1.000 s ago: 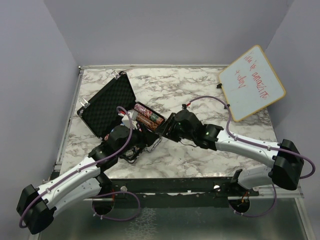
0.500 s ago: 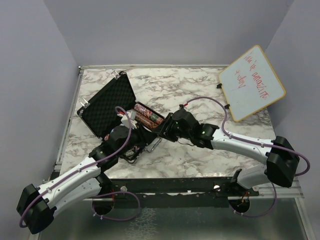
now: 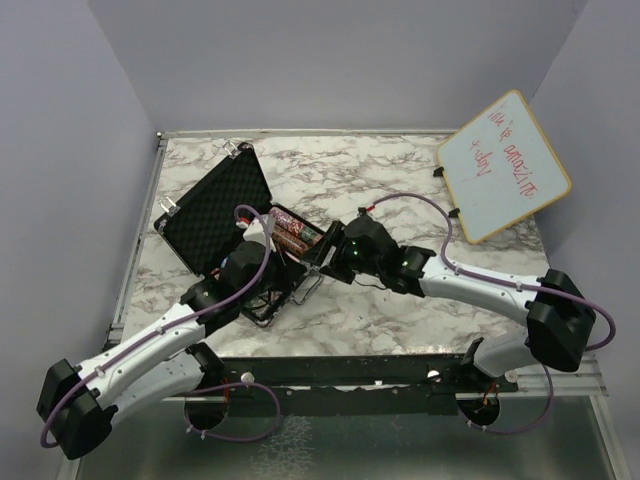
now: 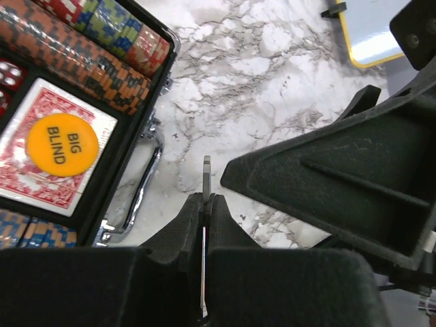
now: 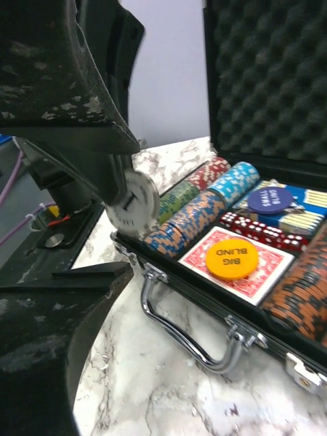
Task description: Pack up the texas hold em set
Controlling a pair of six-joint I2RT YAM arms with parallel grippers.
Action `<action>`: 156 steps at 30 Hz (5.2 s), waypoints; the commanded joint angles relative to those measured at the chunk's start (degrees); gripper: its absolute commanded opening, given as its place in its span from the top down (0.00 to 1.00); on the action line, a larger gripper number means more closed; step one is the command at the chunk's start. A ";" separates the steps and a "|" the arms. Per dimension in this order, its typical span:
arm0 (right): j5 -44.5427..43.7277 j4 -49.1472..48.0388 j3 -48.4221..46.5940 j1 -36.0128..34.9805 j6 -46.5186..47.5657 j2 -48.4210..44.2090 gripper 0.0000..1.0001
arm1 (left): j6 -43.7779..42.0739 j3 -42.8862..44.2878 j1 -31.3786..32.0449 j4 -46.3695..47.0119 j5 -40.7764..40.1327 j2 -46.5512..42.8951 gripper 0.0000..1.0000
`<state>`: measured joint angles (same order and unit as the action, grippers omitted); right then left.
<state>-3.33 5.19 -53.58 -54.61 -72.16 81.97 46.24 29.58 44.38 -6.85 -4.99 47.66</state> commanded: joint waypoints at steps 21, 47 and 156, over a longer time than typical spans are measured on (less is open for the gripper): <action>-5.46 0.56 13.82 4.63 0.65 -12.16 0.28 | -17.76 23.85 0.36 -54.29 -0.86 15.26 1.00; -7.13 3.03 12.69 5.44 4.32 -13.93 0.28 | -16.53 22.52 0.36 -52.88 -6.08 24.53 1.00; 23.68 -29.22 -4.77 -7.07 10.59 33.43 0.76 | -18.55 29.57 2.37 -36.32 -24.63 -7.53 0.16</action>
<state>22.00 -27.44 -58.92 -61.19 -62.17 113.08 28.18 59.59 46.52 -43.79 -27.99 40.03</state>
